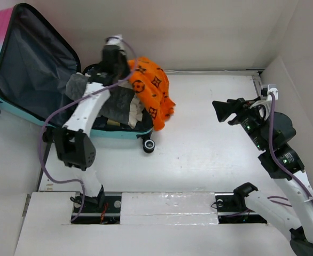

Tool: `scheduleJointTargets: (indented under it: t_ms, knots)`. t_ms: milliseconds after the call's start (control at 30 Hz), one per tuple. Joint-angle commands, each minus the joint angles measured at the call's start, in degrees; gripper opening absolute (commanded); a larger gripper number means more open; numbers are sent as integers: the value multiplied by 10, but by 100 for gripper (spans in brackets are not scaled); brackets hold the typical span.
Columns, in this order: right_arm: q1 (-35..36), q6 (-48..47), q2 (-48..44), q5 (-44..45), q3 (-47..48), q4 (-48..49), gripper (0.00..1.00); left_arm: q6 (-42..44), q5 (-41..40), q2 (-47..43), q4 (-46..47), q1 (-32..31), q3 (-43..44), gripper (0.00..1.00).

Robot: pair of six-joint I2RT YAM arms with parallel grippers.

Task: Pack the luggage

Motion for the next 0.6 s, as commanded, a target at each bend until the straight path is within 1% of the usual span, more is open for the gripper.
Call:
scheduleJointTargets:
  t_ms: [0, 33, 67, 100, 133, 167, 267, 300, 367, 400, 500, 533, 567]
  knots:
    - [6, -6, -6, -15, 16, 41, 77, -11, 51, -72, 48, 118, -78, 0]
    - [6, -6, -6, -15, 16, 41, 77, -25, 93, -83, 63, 146, -127, 0]
    - [6, -6, -6, -22, 11, 41, 77, -37, 118, -101, 80, 198, -151, 0]
    - [6, -1, -6, -22, 11, 41, 77, -56, 133, -107, 106, 221, -169, 0]
    - [6, -1, -6, -22, 11, 41, 77, -61, 140, -114, 117, 240, -185, 0]
    - [6, -1, -6, -28, 11, 41, 77, -61, 160, -121, 127, 273, -208, 0]
    - [6, -1, -1, -40, 5, 41, 77, -67, 173, -121, 132, 315, -222, 0]
    - [6, 5, -1, -40, -1, 47, 77, -74, 167, -121, 132, 334, -233, 0]
    - [6, 5, -1, -47, -7, 54, 77, -75, 129, -127, 137, 334, -251, 0]
    - [6, 5, 5, -54, -7, 54, 77, -75, 98, -133, 137, 334, -271, 0]
    - [6, 11, 11, -69, -12, 59, 78, -96, 33, -153, 150, 334, -312, 0]
    - [6, 11, 16, -76, -17, 64, 78, -96, 24, -153, 150, 334, -319, 0]
    - [6, 11, 23, -76, -23, 64, 80, -105, 11, -153, 135, 334, -319, 21]
